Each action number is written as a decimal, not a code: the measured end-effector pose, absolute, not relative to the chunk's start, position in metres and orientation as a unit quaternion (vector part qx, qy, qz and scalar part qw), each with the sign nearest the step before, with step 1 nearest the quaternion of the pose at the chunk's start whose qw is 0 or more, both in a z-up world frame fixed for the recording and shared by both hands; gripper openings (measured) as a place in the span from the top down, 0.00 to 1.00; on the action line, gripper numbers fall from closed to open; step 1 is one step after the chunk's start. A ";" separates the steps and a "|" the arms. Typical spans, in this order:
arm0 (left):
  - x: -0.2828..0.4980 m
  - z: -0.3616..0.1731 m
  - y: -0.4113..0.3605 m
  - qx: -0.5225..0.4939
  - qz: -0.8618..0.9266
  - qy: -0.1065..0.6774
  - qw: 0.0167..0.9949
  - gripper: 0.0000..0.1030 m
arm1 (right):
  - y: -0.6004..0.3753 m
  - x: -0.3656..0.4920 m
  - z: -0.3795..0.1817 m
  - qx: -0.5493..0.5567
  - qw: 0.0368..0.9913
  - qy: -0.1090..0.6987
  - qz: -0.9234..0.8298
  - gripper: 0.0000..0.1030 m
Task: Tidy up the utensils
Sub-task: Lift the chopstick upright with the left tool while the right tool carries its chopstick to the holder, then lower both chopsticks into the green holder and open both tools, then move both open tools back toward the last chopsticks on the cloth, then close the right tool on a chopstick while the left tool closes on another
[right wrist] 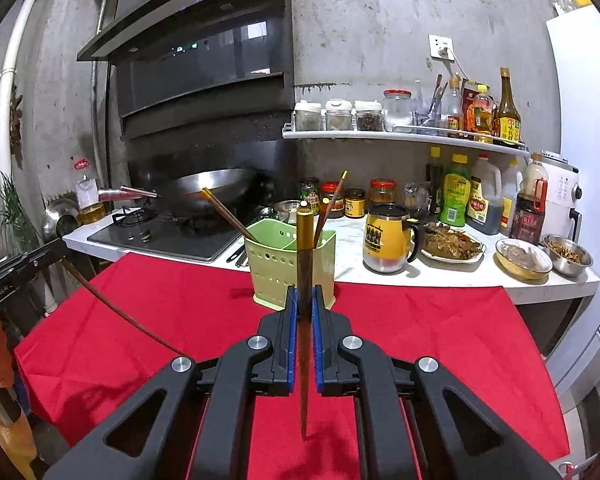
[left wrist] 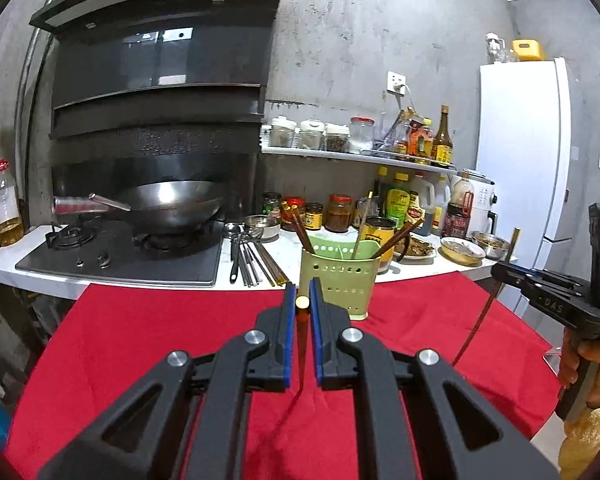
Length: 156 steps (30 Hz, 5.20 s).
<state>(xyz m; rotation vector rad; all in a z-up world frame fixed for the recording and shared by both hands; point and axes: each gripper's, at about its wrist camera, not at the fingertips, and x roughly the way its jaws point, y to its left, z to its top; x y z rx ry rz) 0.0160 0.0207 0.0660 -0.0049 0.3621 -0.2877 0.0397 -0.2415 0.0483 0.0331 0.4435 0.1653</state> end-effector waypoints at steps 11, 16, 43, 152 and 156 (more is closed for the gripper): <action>0.021 0.074 -0.006 0.034 -0.168 0.166 0.971 0.94 | -0.249 0.041 0.043 0.027 0.971 0.227 0.071 0.93; 0.039 0.053 -0.015 0.040 -0.165 0.213 0.962 0.94 | -0.253 0.042 0.039 0.029 0.970 0.230 0.067 0.93; 0.091 0.102 -0.020 0.034 -0.170 0.198 0.965 0.94 | -0.213 0.097 0.104 -0.017 0.983 0.130 0.126 0.93; 0.076 -0.087 -0.054 0.004 -0.217 0.444 0.870 0.66 | -0.237 0.063 -0.107 0.039 0.889 0.450 0.075 0.93; 0.084 -0.095 -0.079 0.017 -0.224 0.460 0.859 0.66 | -0.246 0.053 -0.109 0.052 0.891 0.445 0.078 0.93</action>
